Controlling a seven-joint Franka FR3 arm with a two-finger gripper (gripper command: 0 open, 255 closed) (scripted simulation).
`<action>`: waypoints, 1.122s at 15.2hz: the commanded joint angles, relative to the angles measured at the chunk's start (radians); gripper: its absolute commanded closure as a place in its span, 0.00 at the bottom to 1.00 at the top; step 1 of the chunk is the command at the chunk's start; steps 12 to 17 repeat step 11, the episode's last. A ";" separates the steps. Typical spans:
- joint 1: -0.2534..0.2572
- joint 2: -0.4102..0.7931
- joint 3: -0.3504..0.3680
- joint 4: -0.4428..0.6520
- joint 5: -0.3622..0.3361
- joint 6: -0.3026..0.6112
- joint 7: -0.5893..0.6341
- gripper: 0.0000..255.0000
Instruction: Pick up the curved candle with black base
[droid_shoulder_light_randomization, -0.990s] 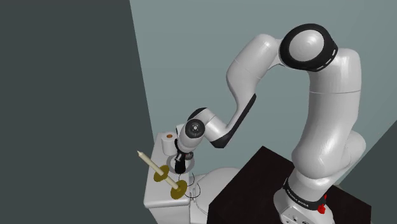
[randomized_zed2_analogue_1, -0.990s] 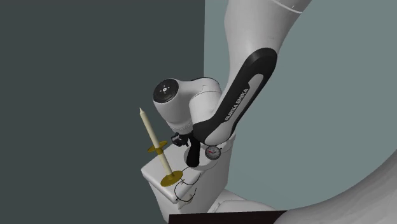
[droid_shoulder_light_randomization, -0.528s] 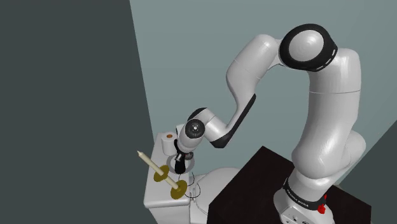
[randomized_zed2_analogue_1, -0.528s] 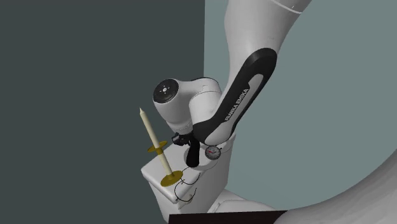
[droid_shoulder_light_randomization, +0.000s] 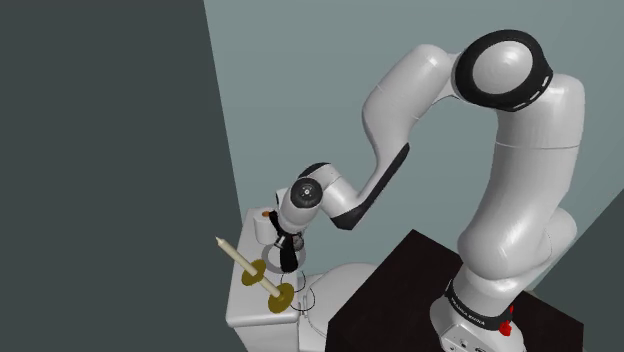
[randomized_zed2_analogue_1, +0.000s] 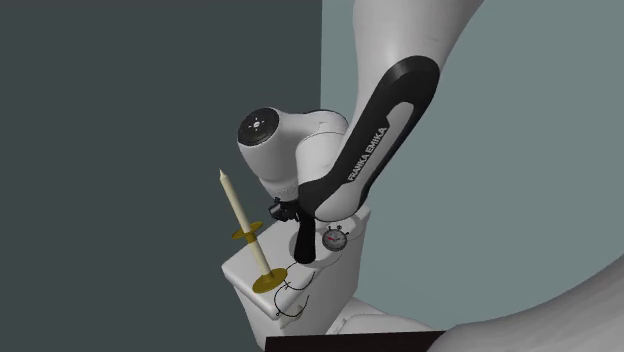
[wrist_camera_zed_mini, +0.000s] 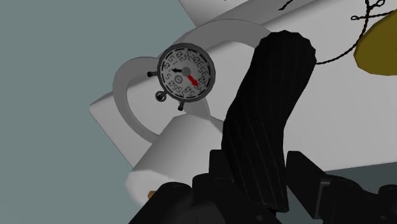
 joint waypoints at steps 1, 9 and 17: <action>-0.015 -0.035 0.014 -0.010 0.050 0.012 -0.041 1.00; -0.068 -0.179 0.074 -0.048 0.281 0.057 -0.227 1.00; -0.068 -0.182 0.074 -0.049 0.286 0.058 -0.231 1.00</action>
